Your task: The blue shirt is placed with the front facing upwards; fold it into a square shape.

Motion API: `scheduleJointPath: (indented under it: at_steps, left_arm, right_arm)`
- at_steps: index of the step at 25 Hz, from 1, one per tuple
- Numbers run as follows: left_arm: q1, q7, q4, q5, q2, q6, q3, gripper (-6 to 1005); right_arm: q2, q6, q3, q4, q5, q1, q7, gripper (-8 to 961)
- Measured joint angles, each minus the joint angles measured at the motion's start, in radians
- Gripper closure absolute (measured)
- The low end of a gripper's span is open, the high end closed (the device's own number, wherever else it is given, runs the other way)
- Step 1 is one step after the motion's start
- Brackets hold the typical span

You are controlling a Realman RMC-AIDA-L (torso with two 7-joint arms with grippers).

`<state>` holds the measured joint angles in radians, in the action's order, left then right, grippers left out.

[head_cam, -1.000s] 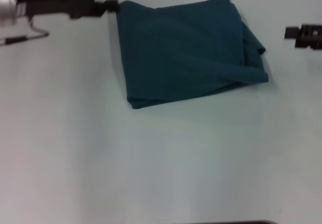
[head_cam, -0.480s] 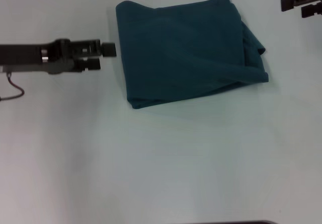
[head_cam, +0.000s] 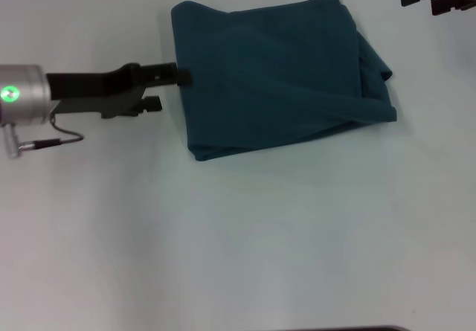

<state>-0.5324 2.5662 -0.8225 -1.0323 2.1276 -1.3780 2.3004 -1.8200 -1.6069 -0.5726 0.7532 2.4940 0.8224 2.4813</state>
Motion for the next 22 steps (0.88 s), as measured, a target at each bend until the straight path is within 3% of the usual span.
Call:
scheduleJointPath:
  at_steps: [4,8,22]
  left_arm:
    - [-0.061,0.018,0.057,0.073,0.028,0.147,-0.016,49]
    - [-0.120,0.019,0.141,0.103,0.024,0.196,-0.055,49]
    - [-0.163,0.019,0.158,0.096,0.036,0.188,-0.074,79]
  right_arm:
    - [0.003,0.000,0.000,0.000,0.001,0.000,0.000,54]
    - [0.005,-0.002,0.001,0.000,0.001,0.000,0.001,54]
    - [0.006,-0.008,0.000,0.012,0.002,-0.001,0.001,55]
